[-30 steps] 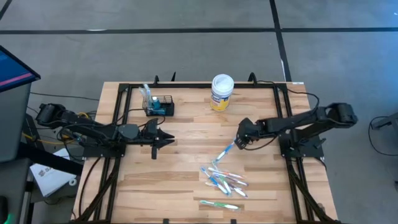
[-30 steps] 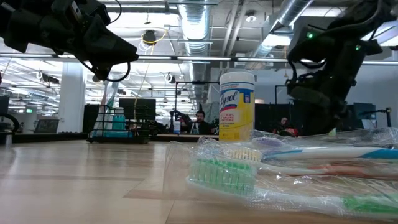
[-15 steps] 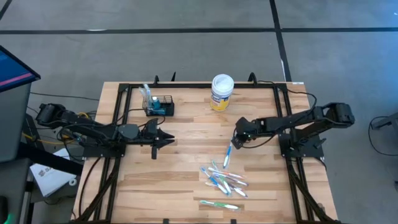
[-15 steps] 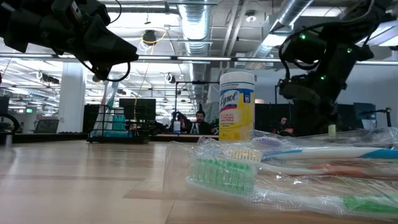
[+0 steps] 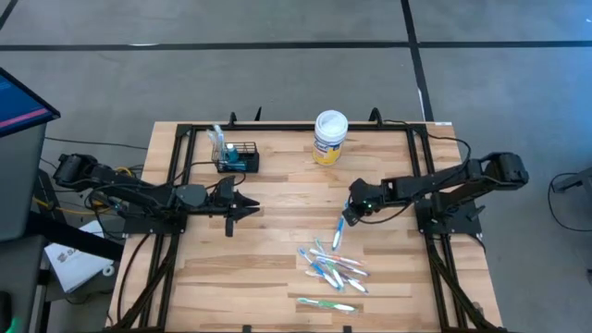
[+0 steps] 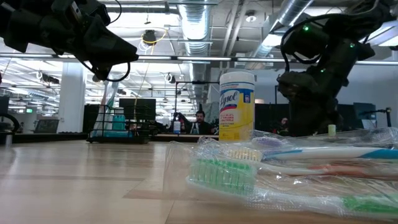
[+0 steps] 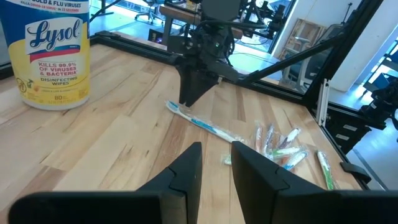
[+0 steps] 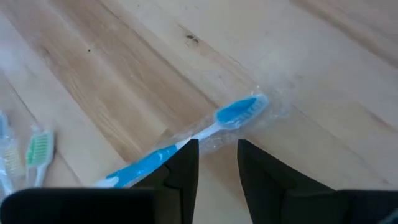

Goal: Pick & Place toothbrushing station
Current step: Put the top blue toothbrush into the mesh organizer

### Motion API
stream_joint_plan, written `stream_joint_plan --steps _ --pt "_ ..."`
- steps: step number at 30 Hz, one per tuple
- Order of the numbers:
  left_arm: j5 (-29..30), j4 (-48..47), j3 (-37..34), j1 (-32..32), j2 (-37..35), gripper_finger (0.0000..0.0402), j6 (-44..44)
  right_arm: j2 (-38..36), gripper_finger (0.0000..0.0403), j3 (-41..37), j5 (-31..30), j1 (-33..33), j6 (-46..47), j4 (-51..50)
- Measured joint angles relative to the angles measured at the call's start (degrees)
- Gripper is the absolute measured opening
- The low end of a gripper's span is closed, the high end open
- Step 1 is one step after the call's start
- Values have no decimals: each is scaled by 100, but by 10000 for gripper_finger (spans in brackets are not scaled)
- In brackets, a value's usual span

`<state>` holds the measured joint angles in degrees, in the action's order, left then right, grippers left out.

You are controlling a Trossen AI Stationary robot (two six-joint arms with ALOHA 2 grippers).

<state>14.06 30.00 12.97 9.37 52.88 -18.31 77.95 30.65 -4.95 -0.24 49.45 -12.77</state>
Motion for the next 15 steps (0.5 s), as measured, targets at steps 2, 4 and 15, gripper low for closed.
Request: stream_joint_plan --steps 2,4,15 --pt "0 0 0 0 0 81 0 0 102 0 -2 65 108 14" --pt "0 0 0 0 0 81 0 0 102 0 -3 117 162 19" --pt "-2 0 0 0 0 81 -2 409 103 2 37 401 335 485"
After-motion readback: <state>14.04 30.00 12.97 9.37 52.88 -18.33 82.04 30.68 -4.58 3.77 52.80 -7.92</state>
